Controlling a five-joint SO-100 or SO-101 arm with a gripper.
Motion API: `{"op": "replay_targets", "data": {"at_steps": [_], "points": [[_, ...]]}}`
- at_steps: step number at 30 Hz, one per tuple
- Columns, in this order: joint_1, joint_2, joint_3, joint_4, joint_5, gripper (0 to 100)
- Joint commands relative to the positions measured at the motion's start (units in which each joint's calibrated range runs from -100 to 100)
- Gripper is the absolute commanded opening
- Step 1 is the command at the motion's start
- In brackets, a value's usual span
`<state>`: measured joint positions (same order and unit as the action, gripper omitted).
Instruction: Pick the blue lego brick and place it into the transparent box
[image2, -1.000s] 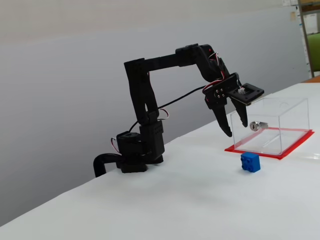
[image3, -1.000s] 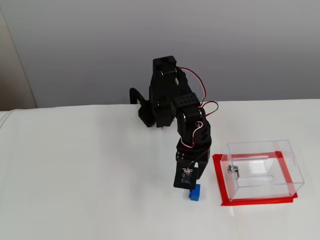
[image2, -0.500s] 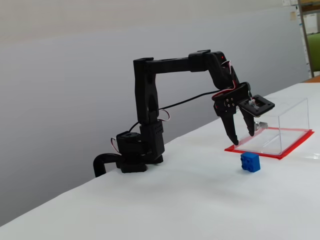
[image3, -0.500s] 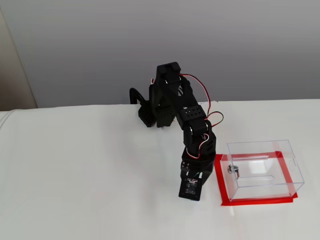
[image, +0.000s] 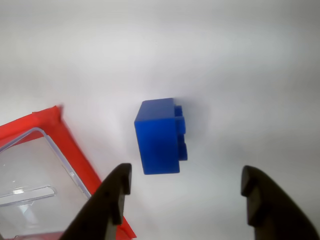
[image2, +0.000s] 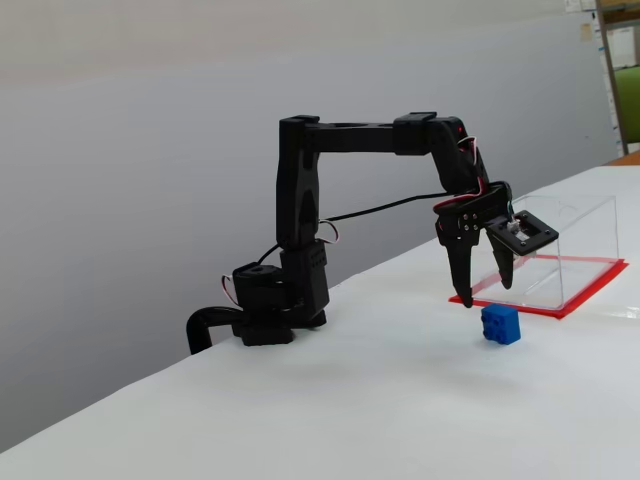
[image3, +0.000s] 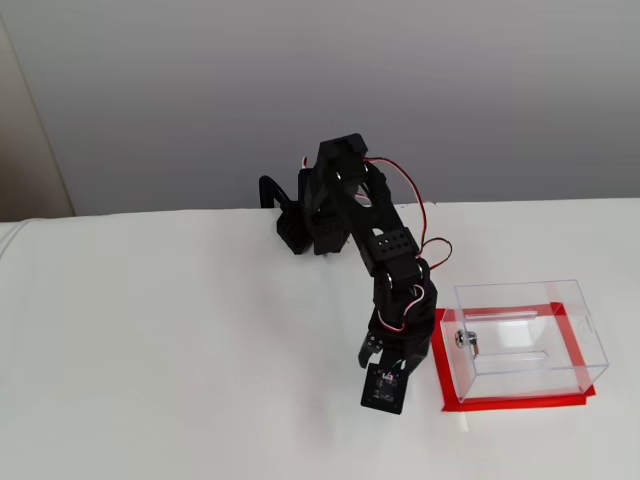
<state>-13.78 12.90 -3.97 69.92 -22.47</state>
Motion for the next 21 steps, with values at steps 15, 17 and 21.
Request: {"op": "replay_targets", "data": {"at_steps": [15, 17, 21], "points": [[-1.0, 8.0, -8.9, -0.7, -0.5, 25], [-1.1, 8.7, -9.0, -0.7, -0.5, 25], [-1.6, 10.5, -11.3, -0.7, -0.5, 24]]}}
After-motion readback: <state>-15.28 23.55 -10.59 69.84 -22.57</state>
